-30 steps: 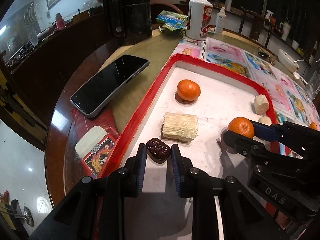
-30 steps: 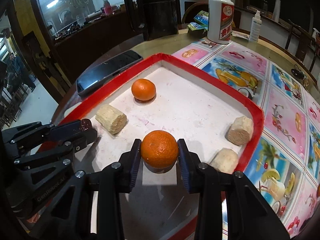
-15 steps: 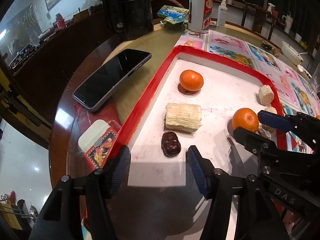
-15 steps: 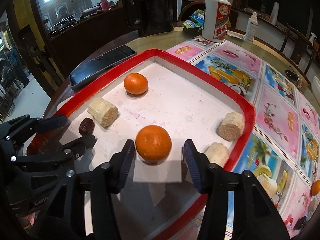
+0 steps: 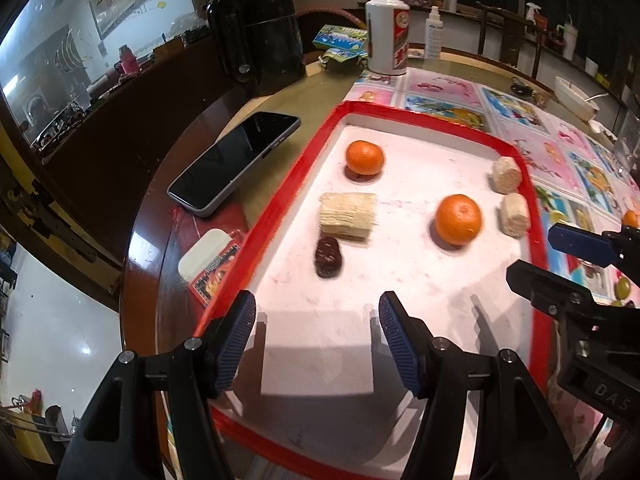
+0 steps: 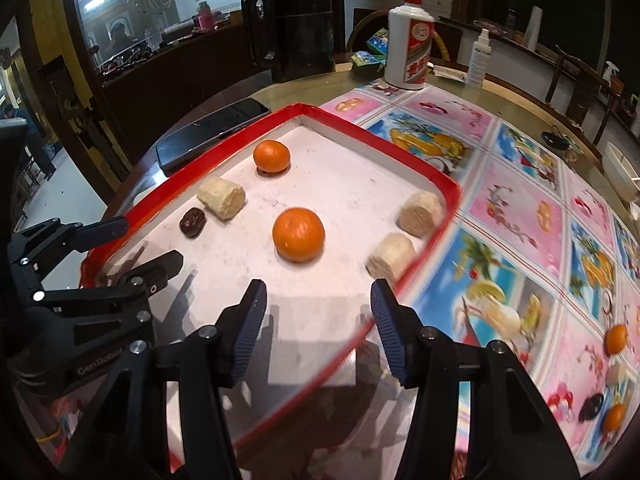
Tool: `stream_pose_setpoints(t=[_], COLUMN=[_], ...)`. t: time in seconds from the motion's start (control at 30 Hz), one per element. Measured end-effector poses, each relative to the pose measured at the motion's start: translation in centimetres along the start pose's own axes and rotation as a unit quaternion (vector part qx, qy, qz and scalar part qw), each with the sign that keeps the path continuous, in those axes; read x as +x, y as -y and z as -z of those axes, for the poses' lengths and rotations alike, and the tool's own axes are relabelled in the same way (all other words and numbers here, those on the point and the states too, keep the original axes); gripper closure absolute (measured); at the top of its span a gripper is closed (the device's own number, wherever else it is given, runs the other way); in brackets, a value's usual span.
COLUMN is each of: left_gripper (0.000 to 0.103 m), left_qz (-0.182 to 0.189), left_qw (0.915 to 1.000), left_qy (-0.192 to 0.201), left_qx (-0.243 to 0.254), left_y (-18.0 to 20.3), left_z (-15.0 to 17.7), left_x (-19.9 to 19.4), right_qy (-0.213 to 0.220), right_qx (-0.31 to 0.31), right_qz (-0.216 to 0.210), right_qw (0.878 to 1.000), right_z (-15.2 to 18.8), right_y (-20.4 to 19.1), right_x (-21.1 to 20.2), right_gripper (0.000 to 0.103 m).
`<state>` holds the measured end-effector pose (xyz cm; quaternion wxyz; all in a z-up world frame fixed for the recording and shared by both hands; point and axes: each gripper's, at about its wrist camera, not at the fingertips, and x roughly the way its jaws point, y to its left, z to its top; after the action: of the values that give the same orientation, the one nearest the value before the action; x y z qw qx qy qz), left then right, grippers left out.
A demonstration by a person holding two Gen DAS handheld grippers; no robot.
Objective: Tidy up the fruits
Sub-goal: 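Move both open tools back over the fruit on the table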
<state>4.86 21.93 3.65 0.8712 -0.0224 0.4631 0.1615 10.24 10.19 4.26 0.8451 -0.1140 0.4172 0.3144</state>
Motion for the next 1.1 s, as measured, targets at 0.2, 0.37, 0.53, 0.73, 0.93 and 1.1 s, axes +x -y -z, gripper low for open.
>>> stream_pose_setpoints(t=[0.2, 0.37, 0.53, 0.73, 0.93, 1.1], left_gripper=[0.039, 0.039, 0.039, 0.039, 0.039, 0.065], left_qz=[0.026, 0.068, 0.119, 0.139, 0.141, 0.149], left_qw=[0.9995, 0.9965, 0.9892, 0.9819, 0.9821, 0.9829], left_qy=[0.014, 0.029, 0.018, 0.005, -0.001, -0.005], left_qx=[0.008, 0.04, 0.083, 0.129, 0.125, 0.108], left_y=[2.4, 6.4, 11.9, 17.4, 19.3, 19.7], left_z=[1.6, 3.1, 4.6, 5.9, 5.9, 5.9], left_x=[-2.4, -4.7, -5.7, -5.3, -3.9, -3.3], right_qy=[0.006, 0.007, 0.001, -0.01, -0.009, -0.003], right_qx=[0.011, 0.047, 0.073, 0.129, 0.168, 0.171], right_qz=[-0.004, -0.01, 0.028, 0.063, 0.057, 0.046], right_qw=[1.0, 0.999, 0.997, 0.99, 0.984, 0.984], right_z=[2.9, 7.6, 12.8, 17.6, 20.1, 20.0], right_y=[1.7, 4.9, 9.0, 14.2, 16.8, 17.6], right_x=[-3.3, -6.7, -9.6, -12.0, -13.1, -12.9], right_gripper=[0.045, 0.045, 0.045, 0.045, 0.045, 0.045])
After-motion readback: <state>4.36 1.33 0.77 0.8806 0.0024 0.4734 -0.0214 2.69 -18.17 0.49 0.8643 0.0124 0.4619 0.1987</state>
